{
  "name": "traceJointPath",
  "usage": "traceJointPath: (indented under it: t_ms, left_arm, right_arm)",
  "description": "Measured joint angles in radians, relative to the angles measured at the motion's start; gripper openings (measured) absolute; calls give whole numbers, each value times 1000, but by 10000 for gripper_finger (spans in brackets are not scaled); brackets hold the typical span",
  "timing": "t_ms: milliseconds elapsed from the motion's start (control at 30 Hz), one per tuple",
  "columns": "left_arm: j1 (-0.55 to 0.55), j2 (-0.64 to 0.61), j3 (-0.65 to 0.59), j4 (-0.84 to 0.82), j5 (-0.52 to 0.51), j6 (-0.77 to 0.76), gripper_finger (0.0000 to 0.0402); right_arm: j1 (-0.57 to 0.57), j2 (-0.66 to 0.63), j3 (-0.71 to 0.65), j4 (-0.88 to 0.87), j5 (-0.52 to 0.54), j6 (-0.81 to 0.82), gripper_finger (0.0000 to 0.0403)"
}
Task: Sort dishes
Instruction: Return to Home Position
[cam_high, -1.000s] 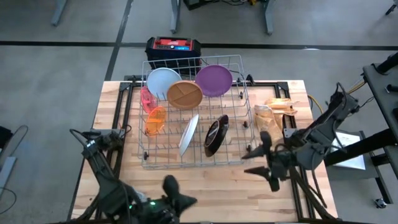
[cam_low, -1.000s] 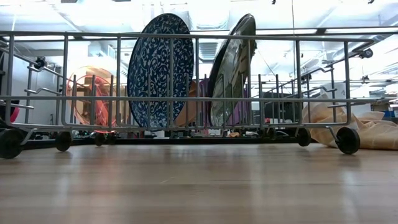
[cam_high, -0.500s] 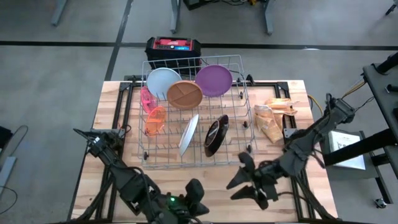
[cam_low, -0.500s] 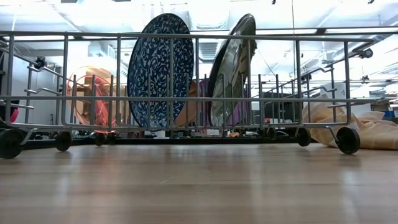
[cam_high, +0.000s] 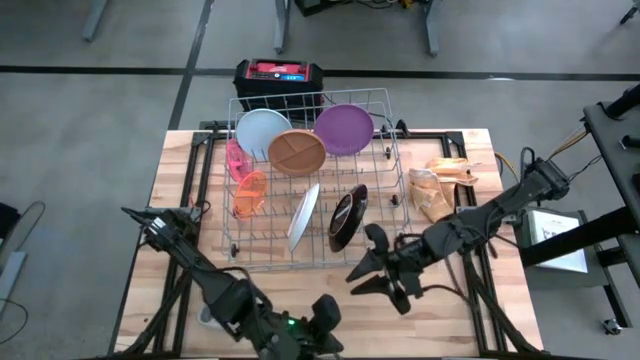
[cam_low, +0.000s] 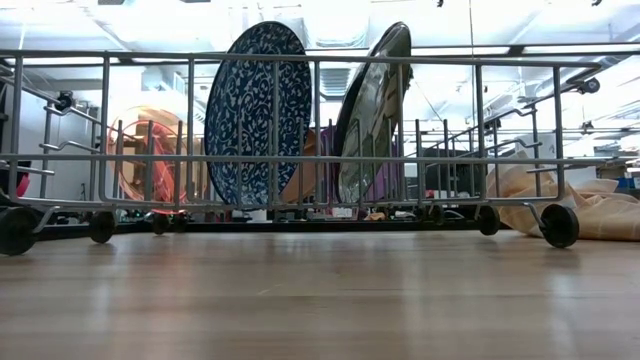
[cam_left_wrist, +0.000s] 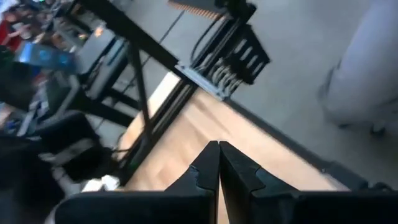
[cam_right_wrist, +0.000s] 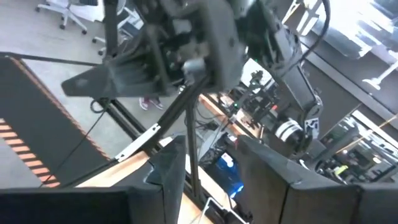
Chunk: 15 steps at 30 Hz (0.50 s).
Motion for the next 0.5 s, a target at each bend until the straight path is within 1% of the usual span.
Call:
traceJointPath:
  t_ms: [100, 233, 300, 367, 433, 500]
  left_arm:
    - [18, -14, -112, 147, 53, 2, 0]
    - [22, -58, -295, 338, 62, 19, 0]
    - [17, -102, -365, 413, 65, 22, 0]
    - [6, -162, -424, 467, 64, 34, 0]
    - [-14, -236, -482, 470, 32, 40, 0]
    - [-43, -317, -560, 444, -90, 17, 0]
  right_arm:
    - [5, -40, -8, -40, -2, 16, 120]
    - [16, -106, -44, -109, 2, 71, 107]
    - [30, -143, -70, -129, 33, 93, 102]
    - [50, -185, -94, -151, 91, 112, 98]
    - [71, -221, -118, -176, 157, 129, 97]
    - [96, -259, -154, -182, 214, 147, 97]
